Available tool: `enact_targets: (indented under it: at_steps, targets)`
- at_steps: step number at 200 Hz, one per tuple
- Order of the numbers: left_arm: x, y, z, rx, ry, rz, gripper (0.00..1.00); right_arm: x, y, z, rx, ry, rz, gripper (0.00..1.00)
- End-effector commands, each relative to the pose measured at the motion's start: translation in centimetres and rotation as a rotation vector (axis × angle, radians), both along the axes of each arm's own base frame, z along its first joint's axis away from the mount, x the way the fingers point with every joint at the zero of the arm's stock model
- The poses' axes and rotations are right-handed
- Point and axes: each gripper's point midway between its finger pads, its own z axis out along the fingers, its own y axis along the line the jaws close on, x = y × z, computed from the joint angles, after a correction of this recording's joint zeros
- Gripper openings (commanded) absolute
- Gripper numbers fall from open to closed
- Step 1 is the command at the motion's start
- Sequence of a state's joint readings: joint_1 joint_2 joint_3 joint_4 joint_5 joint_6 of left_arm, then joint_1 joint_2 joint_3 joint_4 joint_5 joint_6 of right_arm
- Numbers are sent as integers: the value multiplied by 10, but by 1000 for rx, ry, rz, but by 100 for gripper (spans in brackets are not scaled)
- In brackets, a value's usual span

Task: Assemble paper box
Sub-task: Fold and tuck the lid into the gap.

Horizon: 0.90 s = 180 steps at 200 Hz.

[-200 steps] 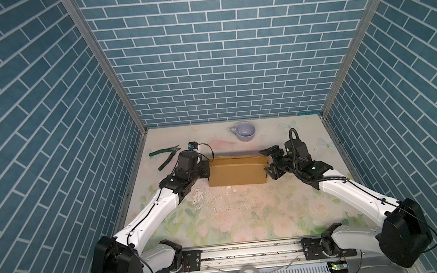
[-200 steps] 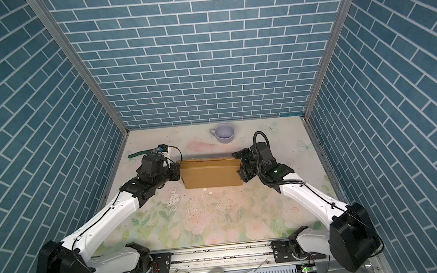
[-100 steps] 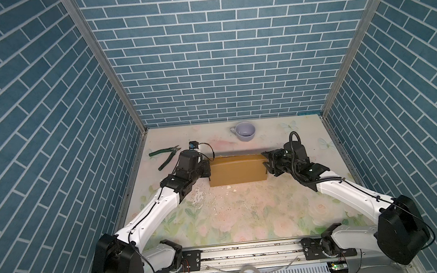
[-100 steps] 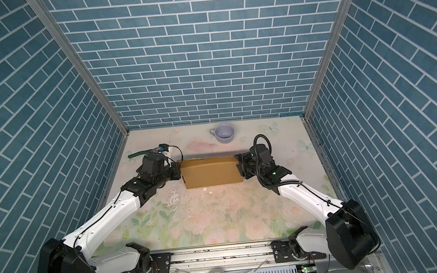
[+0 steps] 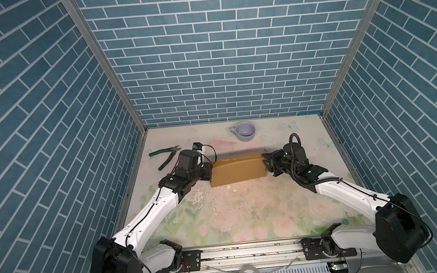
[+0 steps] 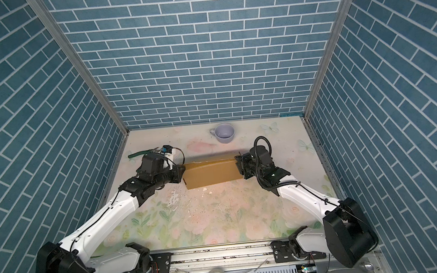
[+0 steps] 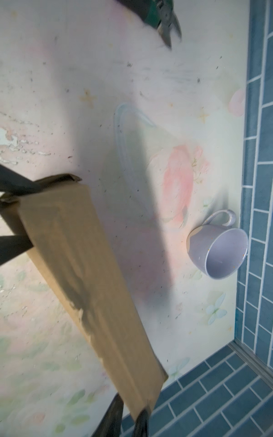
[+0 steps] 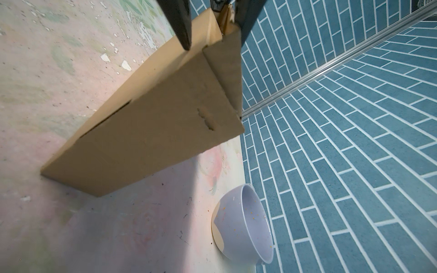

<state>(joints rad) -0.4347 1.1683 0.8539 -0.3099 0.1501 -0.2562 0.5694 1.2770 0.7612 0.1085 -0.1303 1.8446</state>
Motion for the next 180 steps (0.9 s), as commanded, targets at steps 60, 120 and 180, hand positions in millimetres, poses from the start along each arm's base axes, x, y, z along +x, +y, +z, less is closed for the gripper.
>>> enact_targets:
  at_steps: [60,120,180]
  targets:
    - [-52,-13,10,-167,191,-158,67,-12,-20,-58,-87,184,-93,27]
    - [-41,6,43,-35,30,-183,79,-13,-22,-57,-87,200,-103,25]
    - [-41,-35,72,376,-381,-486,87,-13,-21,-56,-87,205,-104,24]
